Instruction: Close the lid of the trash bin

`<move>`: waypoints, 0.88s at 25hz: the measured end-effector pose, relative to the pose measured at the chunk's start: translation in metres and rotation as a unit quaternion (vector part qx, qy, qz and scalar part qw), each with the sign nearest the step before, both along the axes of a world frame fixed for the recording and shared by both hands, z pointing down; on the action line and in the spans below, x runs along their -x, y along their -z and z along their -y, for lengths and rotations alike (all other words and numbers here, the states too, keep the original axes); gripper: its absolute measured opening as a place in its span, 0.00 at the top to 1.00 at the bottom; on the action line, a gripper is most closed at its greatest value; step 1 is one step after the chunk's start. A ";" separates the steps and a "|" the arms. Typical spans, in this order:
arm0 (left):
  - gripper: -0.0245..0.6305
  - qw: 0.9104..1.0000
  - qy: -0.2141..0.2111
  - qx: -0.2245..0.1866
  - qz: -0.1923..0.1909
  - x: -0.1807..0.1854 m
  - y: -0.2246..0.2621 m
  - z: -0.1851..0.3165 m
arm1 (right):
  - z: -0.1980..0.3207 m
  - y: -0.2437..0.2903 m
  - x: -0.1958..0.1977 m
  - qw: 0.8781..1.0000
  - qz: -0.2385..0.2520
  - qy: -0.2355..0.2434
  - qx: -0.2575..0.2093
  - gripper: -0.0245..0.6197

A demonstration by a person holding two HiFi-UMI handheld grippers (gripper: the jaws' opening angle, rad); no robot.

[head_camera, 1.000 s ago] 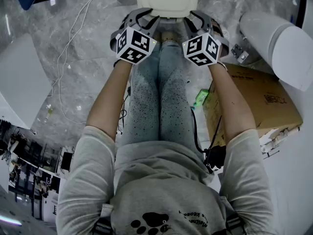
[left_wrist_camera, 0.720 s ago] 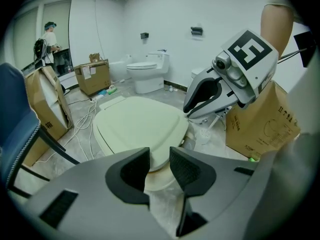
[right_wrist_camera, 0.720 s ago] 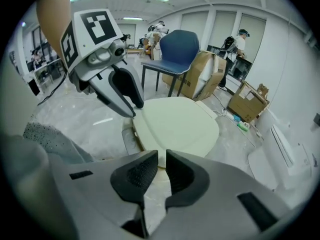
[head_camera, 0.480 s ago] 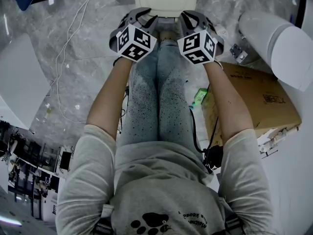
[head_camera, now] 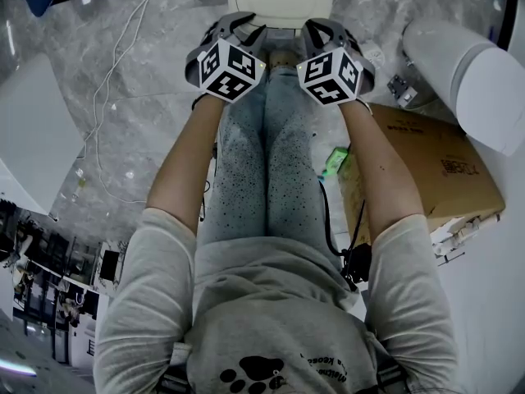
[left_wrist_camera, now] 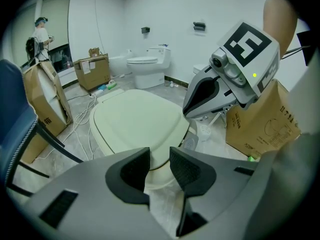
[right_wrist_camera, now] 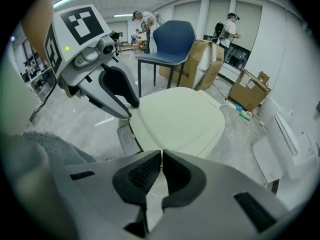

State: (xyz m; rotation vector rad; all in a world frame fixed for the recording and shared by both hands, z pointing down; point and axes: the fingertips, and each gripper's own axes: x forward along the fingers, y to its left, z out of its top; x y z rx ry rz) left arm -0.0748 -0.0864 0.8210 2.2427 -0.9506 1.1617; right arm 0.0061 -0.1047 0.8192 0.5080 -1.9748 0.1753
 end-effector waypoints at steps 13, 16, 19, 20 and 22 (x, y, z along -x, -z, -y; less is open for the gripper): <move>0.76 1.000 -0.005 0.017 -0.006 0.001 -0.006 0.001 | 0.003 -0.007 0.001 1.000 -0.013 0.004 0.012 0.90; 0.76 1.000 -0.007 0.022 -0.009 0.003 0.000 0.001 | 0.006 0.002 0.003 1.000 -0.009 0.002 0.010 0.90; 0.78 1.000 -0.009 0.019 -0.007 0.003 0.010 0.001 | 0.009 0.016 0.006 1.000 0.000 0.003 0.000 0.90; 0.79 1.000 -0.010 0.016 -0.006 0.003 0.015 0.002 | 0.010 0.023 0.007 1.000 0.005 0.002 -0.004 0.90; 0.82 1.000 -0.010 0.011 -0.007 0.003 0.027 0.003 | 0.014 0.039 0.010 1.000 0.015 -0.001 -0.013 0.90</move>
